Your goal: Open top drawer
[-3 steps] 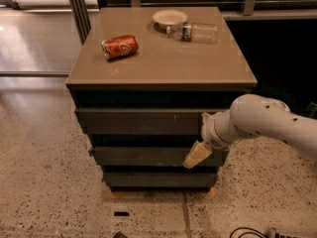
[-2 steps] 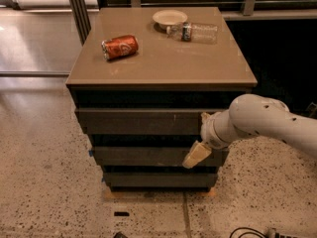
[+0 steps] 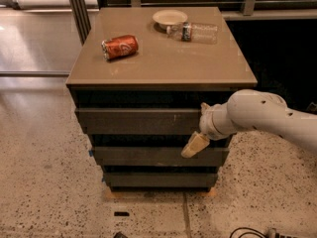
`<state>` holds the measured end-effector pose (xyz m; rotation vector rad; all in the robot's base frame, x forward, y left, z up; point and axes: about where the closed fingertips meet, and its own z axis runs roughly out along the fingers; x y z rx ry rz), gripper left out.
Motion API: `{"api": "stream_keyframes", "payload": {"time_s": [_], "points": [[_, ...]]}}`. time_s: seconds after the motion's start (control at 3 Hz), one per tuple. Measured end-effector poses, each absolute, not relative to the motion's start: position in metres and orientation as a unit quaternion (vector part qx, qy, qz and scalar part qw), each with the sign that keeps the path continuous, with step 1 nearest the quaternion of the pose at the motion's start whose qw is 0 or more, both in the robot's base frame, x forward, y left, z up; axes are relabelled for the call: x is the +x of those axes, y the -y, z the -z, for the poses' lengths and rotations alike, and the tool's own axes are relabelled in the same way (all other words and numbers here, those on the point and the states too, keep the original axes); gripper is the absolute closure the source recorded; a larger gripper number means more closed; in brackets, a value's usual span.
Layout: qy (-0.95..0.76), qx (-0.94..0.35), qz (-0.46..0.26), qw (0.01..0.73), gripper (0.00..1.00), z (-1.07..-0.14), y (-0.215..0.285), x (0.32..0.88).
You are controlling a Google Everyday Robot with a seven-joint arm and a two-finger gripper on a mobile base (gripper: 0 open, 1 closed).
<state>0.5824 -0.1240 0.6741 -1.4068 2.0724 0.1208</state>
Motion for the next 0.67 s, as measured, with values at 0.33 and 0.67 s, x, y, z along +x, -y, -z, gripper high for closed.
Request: {"api": "stream_keyframes", "payload": {"time_s": [0.33, 0.67], "points": [[-0.785, -0.532, -0.046, 0.314, 0.00, -0.673, 0.124, 0.584], [-0.786, -0.531, -0.045, 0.315, 0.00, -0.645, 0.123, 0.616]]}}
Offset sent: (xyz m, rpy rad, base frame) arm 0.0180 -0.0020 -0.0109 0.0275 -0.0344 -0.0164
